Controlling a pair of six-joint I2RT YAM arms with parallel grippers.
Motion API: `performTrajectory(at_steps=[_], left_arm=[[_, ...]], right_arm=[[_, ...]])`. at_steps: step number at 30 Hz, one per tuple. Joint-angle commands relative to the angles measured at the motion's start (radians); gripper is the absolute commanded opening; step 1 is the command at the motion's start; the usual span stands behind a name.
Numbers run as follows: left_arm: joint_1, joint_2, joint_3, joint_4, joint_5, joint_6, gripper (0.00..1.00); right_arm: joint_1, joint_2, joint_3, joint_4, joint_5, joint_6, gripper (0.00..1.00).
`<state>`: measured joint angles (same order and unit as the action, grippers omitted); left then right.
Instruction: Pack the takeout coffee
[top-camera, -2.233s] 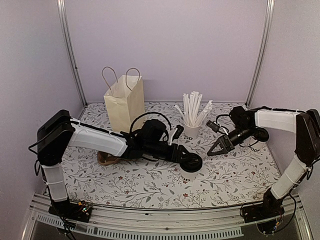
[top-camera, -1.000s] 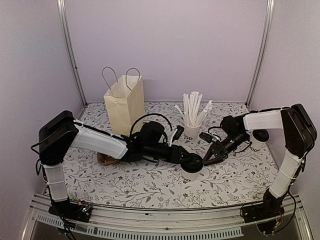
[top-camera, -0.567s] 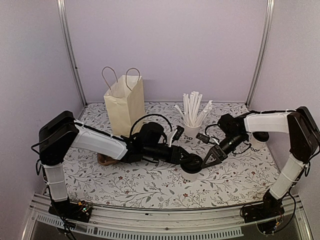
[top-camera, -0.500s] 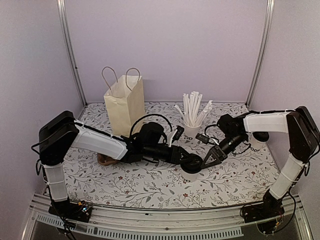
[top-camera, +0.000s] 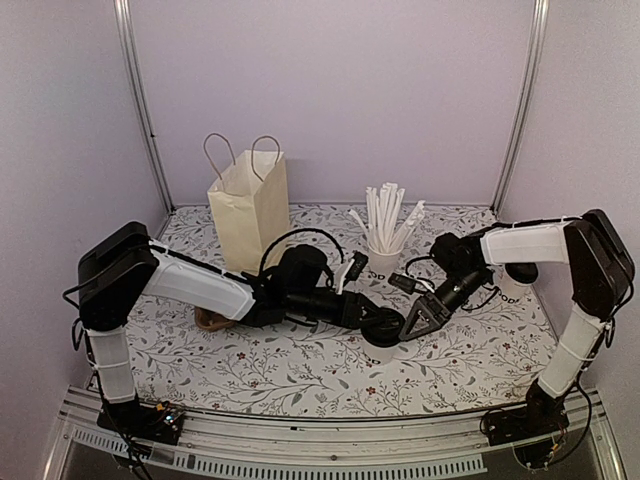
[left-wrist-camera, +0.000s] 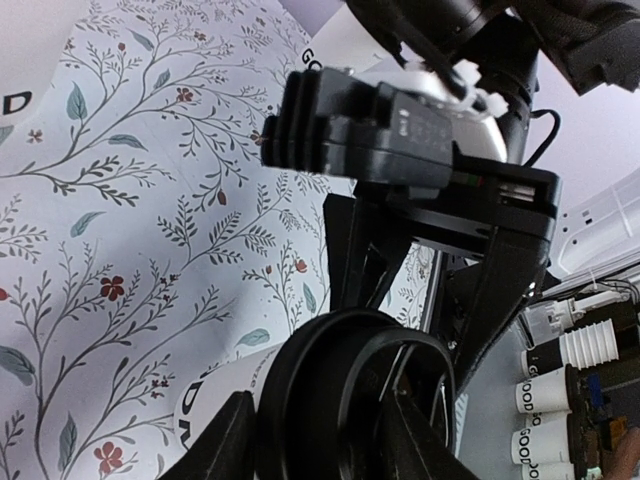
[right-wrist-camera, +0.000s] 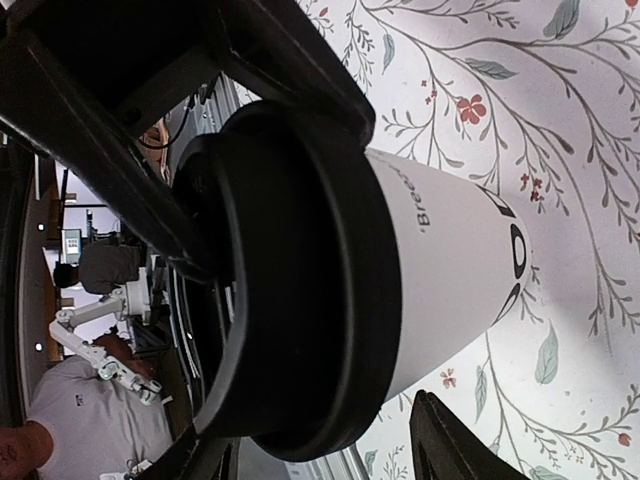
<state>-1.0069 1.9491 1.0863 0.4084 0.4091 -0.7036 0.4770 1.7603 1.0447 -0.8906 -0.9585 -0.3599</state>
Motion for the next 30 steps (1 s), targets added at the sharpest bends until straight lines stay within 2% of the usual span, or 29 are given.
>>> performTrajectory(at_steps=[1,6,12,20,25,30], left_arm=[[-0.007,0.06,-0.054,-0.177,-0.015,0.006,0.42],[-0.008,0.031,-0.009,-0.192,-0.002,0.133,0.45],[-0.006,-0.014,0.125,-0.29,0.005,0.262,0.53],[-0.003,-0.081,0.22,-0.34,-0.039,0.28,0.62],[0.004,-0.172,0.206,-0.379,-0.079,0.316,0.64],[0.011,-0.263,0.136,-0.405,-0.146,0.334,0.64]], right_arm=[[-0.007,0.103,-0.022,0.097,0.341,-0.002,0.59],[0.032,-0.064,0.011,0.082,0.151,-0.1,0.63],[0.032,-0.206,0.076,0.013,0.093,-0.162,0.71],[0.032,-0.284,0.139,-0.047,0.15,-0.185,0.74],[0.032,-0.368,0.167,-0.05,0.197,-0.218,0.75],[0.04,-0.42,0.121,-0.045,0.276,-0.282,0.76]])
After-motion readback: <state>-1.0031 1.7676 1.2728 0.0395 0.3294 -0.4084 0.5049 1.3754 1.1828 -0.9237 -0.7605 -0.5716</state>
